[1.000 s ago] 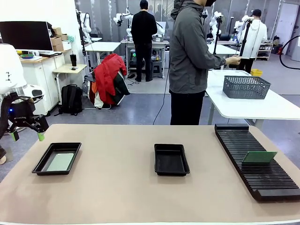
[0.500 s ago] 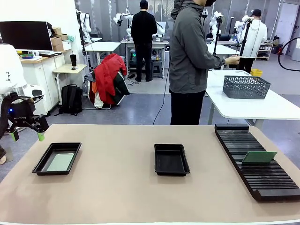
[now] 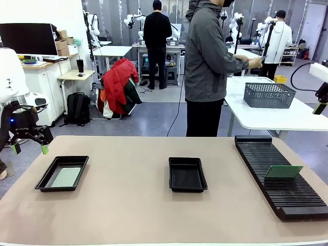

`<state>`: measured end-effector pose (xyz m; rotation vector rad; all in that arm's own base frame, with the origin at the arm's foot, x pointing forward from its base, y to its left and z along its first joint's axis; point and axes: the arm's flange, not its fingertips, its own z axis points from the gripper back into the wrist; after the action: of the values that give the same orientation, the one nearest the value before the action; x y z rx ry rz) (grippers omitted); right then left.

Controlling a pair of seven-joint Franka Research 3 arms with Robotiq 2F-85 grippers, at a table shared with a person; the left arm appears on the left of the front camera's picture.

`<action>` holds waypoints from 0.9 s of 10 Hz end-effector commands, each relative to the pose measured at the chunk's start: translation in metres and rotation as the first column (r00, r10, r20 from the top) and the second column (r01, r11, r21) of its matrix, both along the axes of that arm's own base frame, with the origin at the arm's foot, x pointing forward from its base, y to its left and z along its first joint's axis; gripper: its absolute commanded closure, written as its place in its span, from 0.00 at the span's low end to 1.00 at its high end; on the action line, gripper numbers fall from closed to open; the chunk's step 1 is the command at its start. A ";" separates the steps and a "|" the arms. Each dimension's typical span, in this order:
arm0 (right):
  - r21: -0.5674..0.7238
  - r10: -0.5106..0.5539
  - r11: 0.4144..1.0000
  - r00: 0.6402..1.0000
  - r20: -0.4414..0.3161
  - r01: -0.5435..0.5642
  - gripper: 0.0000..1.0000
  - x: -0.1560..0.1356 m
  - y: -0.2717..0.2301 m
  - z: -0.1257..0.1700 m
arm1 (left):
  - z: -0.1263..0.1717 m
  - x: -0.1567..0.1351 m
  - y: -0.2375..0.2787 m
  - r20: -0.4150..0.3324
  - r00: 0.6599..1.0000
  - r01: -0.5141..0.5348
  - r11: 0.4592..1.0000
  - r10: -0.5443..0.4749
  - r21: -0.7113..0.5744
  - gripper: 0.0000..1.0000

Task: Inspect and transfer BCBs to ESD trays.
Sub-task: Pick up the Blank PCB from the PCB Rack and place it in the right ESD tray.

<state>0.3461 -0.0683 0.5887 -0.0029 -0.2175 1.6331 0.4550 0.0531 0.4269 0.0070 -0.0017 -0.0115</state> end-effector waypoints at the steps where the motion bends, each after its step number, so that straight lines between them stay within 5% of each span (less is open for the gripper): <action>1: -0.018 0.004 1.000 0.998 0.062 -0.003 0.00 0.009 -0.014 -0.032 | -0.001 0.000 0.000 0.000 1.000 -0.002 1.000 0.002 0.000 0.00; 9: -0.065 -0.016 0.998 0.994 0.108 0.023 0.00 0.060 -0.018 -0.140 | -0.001 0.000 0.000 0.000 1.000 -0.002 1.000 0.002 0.000 0.00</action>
<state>0.4028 -0.0790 0.4600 -0.1124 -0.2404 1.6127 0.4550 0.0531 0.4269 0.0070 -0.0016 -0.0116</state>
